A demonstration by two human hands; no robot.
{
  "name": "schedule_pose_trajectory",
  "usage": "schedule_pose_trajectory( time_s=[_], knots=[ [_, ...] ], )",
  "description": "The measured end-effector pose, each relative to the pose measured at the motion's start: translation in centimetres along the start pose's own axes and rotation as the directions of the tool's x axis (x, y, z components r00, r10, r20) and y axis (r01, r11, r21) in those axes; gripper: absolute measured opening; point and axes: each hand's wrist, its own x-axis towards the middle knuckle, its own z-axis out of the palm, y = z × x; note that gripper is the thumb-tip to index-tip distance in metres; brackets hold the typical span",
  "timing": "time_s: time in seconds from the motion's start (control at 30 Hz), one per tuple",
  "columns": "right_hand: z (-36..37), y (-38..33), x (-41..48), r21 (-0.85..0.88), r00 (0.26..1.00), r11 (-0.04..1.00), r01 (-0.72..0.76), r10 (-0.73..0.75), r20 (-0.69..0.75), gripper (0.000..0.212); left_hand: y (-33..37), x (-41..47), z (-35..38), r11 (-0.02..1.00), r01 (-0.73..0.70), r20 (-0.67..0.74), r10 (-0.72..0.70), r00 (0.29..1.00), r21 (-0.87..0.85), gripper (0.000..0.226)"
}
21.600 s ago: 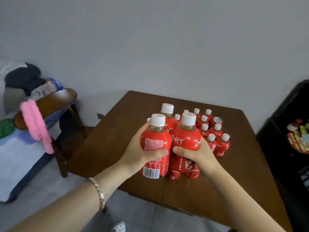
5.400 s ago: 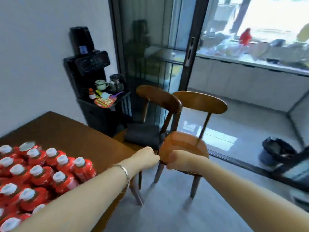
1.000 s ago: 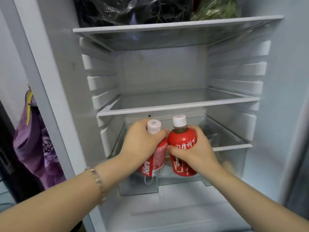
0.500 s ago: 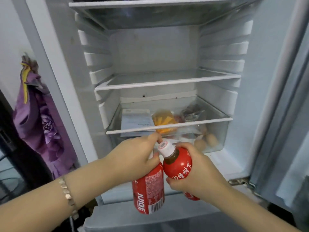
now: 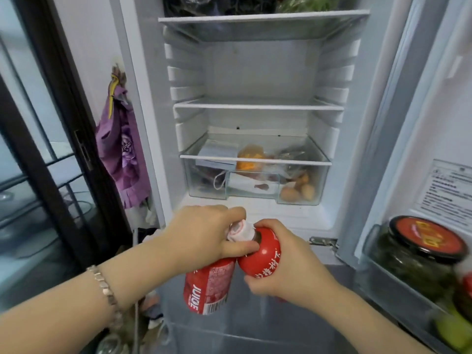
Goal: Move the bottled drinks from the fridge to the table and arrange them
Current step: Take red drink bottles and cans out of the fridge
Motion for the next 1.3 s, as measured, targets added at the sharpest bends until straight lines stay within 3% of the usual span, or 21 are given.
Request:
schedule_pose_trajectory(
  time_s=[0.13, 0.3, 0.4, 0.53, 0.63, 0.73, 0.8, 0.87, 0.93, 1.03, 1.1, 1.3],
  knots=[
    [-1.2, -0.2, -3.9, 0.008, 0.995, 1.000, 0.006, -0.007, 0.102, 0.075, 4.7, -3.3, -0.6, 0.994, 0.103, -0.045, -0.102, 0.994, 0.029, 0.046],
    [-3.2, 0.6, -8.5, -0.103, 0.983, 0.992, -0.068, 0.085, 0.161, 0.105, 9.2, -5.3, -1.3, 0.992, 0.119, -0.065, -0.116, 0.991, 0.040, 0.042],
    [-6.3, 1.4, -13.0, -0.289, 0.993, 0.951, -0.110, 0.120, 0.016, 0.082, 12.4, -6.2, -1.7, 0.996, 0.080, -0.081, -0.077, 0.994, 0.031, 0.043],
    [-11.5, 1.8, -18.8, -0.467, 0.928, 0.856, -0.220, 0.036, -0.371, 0.040, 16.9, -7.4, -2.5, 1.000, 0.017, -0.103, -0.016, 0.995, 0.016, 0.049],
    [-15.0, 2.6, -22.3, -0.540, 0.782, 0.787, -0.298, -0.123, -0.611, 0.025, 19.9, -8.2, -3.0, 0.999, -0.043, -0.130, 0.045, 0.991, 0.018, 0.050],
    [-17.9, 4.7, -28.5, -0.480, 0.516, 0.744, -0.465, -0.213, -0.830, 0.041, 24.1, -9.8, -3.4, 0.994, -0.107, -0.127, 0.105, 0.986, -0.006, 0.047],
    [-20.1, 5.4, -32.1, -0.310, 0.333, 0.782, -0.540, -0.140, -0.932, 0.059, 26.5, -10.4, -3.4, 0.989, -0.140, -0.124, 0.133, 0.983, -0.046, 0.046],
    [-22.9, 6.5, -34.6, -0.160, 0.222, 0.792, -0.589, -0.031, -0.974, 0.072, 28.6, -10.6, -3.6, 0.987, -0.151, -0.123, 0.144, 0.982, -0.051, 0.046],
    [-25.2, 7.7, -35.8, -0.055, 0.229, 0.773, -0.632, 0.119, -0.966, 0.088, 30.4, -10.8, -3.4, 0.989, -0.142, -0.126, 0.137, 0.983, -0.031, 0.046],
    [-26.7, 8.9, -36.3, 0.007, 0.332, 0.789, -0.614, 0.266, -0.905, 0.099, 33.0, -11.0, -3.4, 0.994, -0.110, -0.116, 0.110, 0.987, 0.009, 0.044],
    [-27.2, 9.3, -36.4, 0.015, 0.380, 0.807, -0.590, 0.294, -0.877, 0.100, 34.7, -11.1, -3.4, 0.997, -0.075, -0.115, 0.077, 0.990, 0.020, 0.042],
    [-27.1, 9.2, -37.1, 0.025, 0.437, 0.828, -0.560, 0.321, -0.840, 0.112, 38.7, -12.1, -2.6, 0.999, 0.040, -0.114, -0.036, 0.993, 0.035, 0.038]
  ],
)
